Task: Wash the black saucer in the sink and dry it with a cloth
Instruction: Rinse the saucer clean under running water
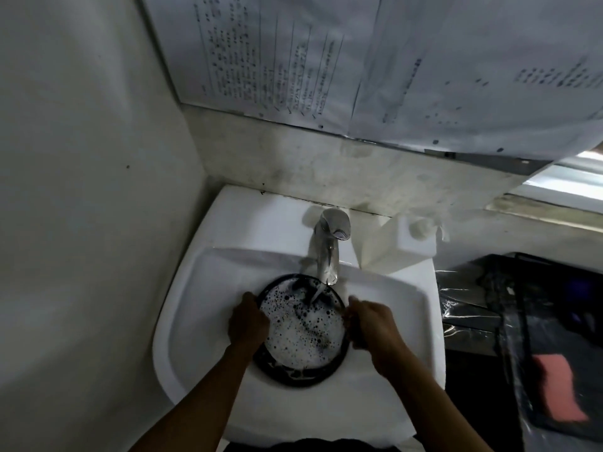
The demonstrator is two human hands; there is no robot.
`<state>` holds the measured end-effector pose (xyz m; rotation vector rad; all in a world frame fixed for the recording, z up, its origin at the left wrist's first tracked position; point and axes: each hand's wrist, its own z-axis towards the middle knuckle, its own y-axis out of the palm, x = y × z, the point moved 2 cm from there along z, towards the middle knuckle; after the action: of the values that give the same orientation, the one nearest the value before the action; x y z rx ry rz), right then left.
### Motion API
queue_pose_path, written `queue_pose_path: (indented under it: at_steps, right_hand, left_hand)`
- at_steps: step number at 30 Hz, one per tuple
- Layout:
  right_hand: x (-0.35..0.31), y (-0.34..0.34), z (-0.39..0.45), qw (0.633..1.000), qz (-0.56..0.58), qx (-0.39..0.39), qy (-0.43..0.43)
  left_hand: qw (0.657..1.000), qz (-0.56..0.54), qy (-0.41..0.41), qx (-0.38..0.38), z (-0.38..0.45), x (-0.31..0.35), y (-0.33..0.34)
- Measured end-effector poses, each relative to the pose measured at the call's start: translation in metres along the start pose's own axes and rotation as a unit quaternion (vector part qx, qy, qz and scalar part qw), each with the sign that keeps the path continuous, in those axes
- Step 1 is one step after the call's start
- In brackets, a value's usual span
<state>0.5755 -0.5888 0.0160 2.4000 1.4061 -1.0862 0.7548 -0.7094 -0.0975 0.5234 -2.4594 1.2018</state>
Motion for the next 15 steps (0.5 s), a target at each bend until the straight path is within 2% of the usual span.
queue_pose_path:
  at_steps: [4,10,15]
  right_hand:
    - [0.052,-0.021,0.011,0.994,-0.071,0.009,0.079]
    - [0.067,-0.030,0.017,0.991,-0.066,0.025,0.113]
    - [0.063,-0.027,0.019,0.991,-0.060,0.021,0.115]
  left_hand:
    - [0.999,-0.040,0.010,-0.009,0.008,0.004,-0.001]
    - [0.989,-0.091,0.115,0.018,-0.007,-0.003,-0.021]
    - [0.975,-0.060,0.174,0.122,-0.027,-0.006,-0.041]
